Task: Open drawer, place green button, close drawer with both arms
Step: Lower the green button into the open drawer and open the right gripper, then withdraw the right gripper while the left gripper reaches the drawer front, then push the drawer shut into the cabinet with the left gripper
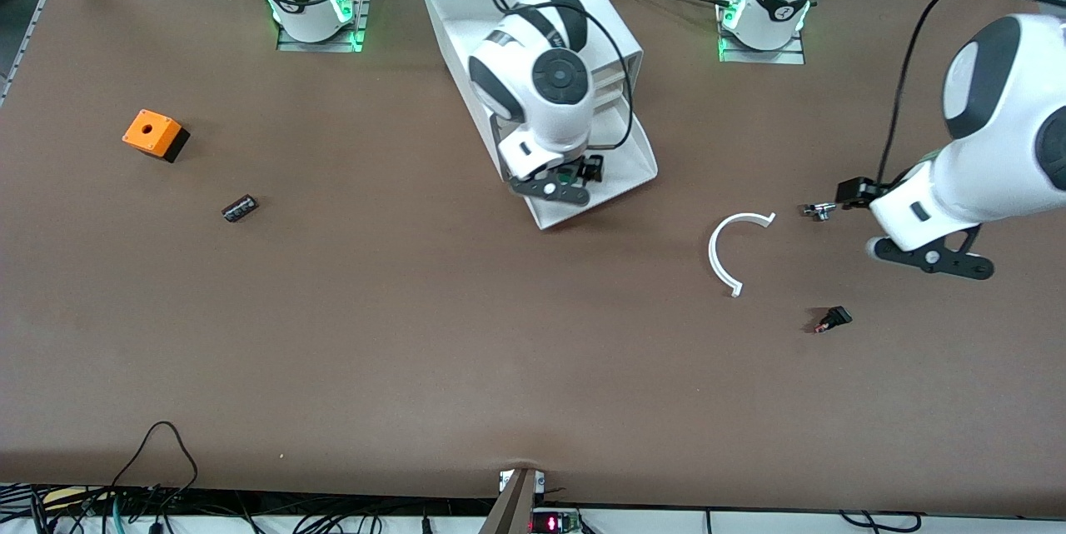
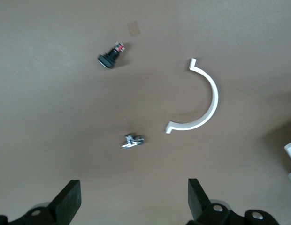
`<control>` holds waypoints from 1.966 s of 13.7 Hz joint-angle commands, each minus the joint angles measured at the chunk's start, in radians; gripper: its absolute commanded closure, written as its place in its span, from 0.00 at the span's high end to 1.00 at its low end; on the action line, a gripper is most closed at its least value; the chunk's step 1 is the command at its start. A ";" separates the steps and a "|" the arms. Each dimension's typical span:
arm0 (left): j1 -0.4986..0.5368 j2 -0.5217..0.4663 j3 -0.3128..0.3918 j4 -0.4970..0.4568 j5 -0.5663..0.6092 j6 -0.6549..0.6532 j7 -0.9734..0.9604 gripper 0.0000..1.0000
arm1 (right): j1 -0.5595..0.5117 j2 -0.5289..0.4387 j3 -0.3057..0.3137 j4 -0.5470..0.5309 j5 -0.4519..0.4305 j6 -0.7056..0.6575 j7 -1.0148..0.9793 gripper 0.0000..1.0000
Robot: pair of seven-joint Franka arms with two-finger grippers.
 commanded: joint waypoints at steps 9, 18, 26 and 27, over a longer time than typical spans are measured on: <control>-0.132 0.107 -0.230 -0.317 -0.093 0.513 -0.889 1.00 | -0.498 -0.344 0.018 -0.112 0.067 -0.246 -0.730 1.00; -0.217 0.241 -0.225 -0.388 -0.057 0.770 -1.069 1.00 | -0.626 -0.729 -0.104 -0.500 0.094 -0.263 -1.180 1.00; -0.243 0.274 -0.310 -0.422 -0.073 0.768 -1.104 1.00 | -0.746 -0.760 -0.085 -0.545 0.055 -0.249 -1.358 1.00; -0.242 0.286 -0.331 -0.422 -0.073 0.768 -1.104 1.00 | -0.746 -0.760 -0.074 -0.543 0.038 -0.246 -1.358 1.00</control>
